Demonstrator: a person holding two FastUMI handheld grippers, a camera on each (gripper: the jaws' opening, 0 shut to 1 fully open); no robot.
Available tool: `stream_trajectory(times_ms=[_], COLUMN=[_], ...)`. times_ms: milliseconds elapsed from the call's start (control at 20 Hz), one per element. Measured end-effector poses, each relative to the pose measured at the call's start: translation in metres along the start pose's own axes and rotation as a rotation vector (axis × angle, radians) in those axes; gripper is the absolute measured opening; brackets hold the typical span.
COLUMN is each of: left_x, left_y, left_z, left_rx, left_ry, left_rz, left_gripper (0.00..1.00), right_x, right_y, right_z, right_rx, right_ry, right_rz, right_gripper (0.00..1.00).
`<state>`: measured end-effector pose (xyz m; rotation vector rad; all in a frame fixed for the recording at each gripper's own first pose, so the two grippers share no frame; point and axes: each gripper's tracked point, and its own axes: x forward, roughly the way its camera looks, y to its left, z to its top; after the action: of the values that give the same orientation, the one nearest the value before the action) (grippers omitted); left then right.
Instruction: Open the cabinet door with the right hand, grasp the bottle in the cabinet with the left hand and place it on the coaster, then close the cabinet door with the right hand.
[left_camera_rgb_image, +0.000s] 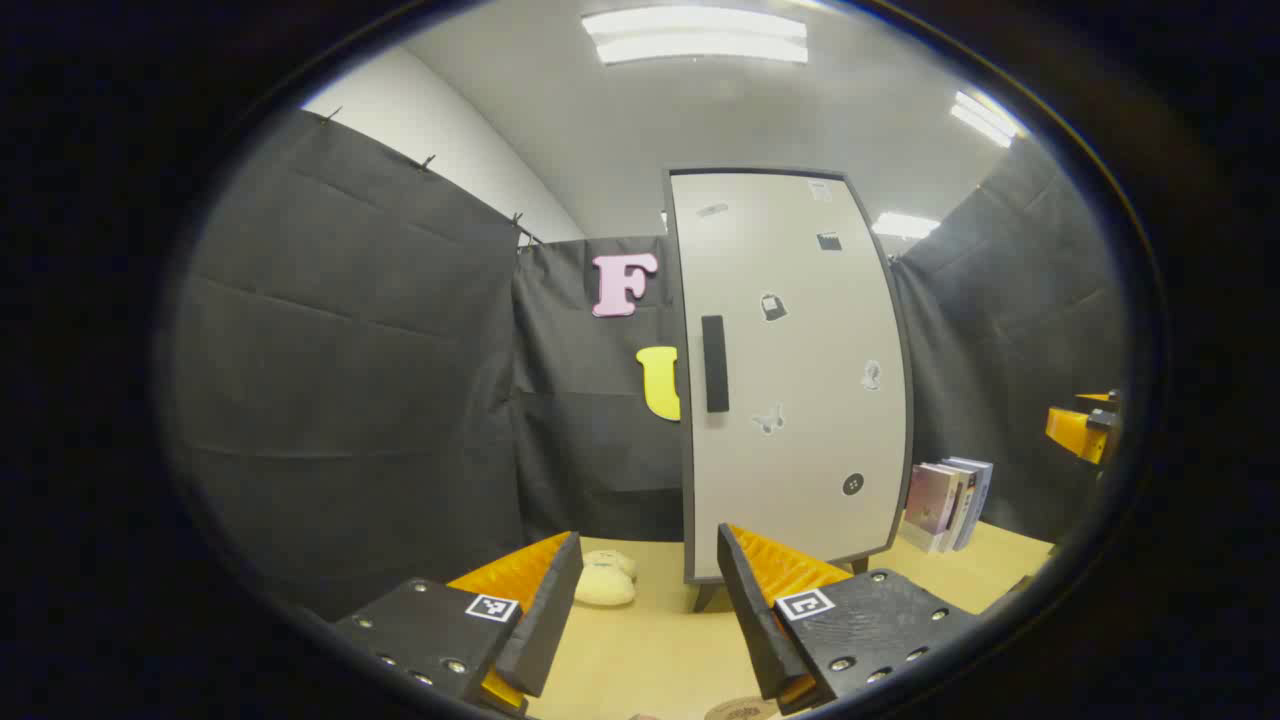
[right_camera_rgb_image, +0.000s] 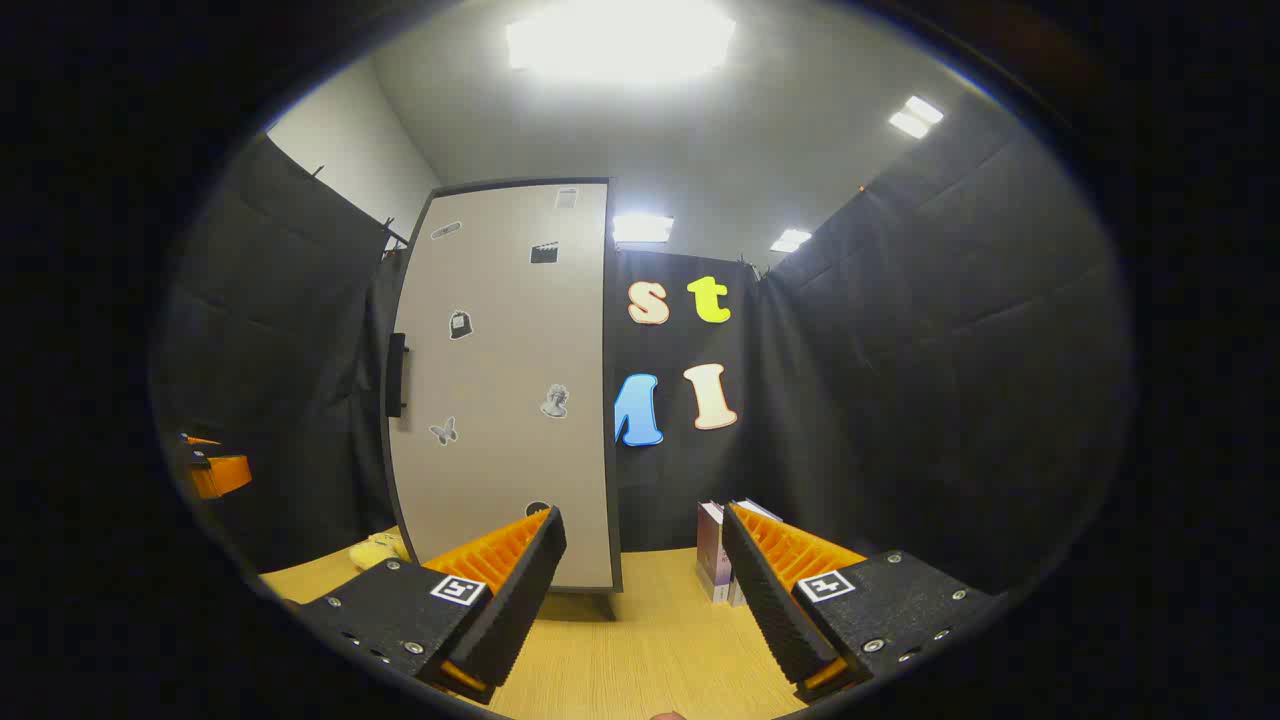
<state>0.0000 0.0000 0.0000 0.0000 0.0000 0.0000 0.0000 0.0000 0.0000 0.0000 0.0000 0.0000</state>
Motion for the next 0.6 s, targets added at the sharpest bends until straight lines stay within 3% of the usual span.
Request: stream_trajectory(times_ms=[300,350,400,600], left_x=[-0.002,0.0,0.002,0.005], left_y=[0.005,0.005,0.004,0.005], left_z=[0.002,0.003,0.003,0.008], left_rx=[-0.003,-0.003,-0.003,-0.006], left_ry=[-0.008,-0.01,-0.012,-0.031], left_rz=[0.015,0.015,0.013,0.025], left_gripper=[0.83,0.72,0.78,0.77], right_x=[0.007,0.008,0.009,0.017], right_y=[0.009,0.01,0.011,0.013], right_z=[0.0,0.0,0.0,-0.001], right_rx=[0.001,0.0,0.004,0.013], right_ry=[-0.009,-0.012,-0.015,-0.013], right_rz=[0.025,0.028,0.028,0.038], right_gripper=[0.97,0.97,0.97,0.97])
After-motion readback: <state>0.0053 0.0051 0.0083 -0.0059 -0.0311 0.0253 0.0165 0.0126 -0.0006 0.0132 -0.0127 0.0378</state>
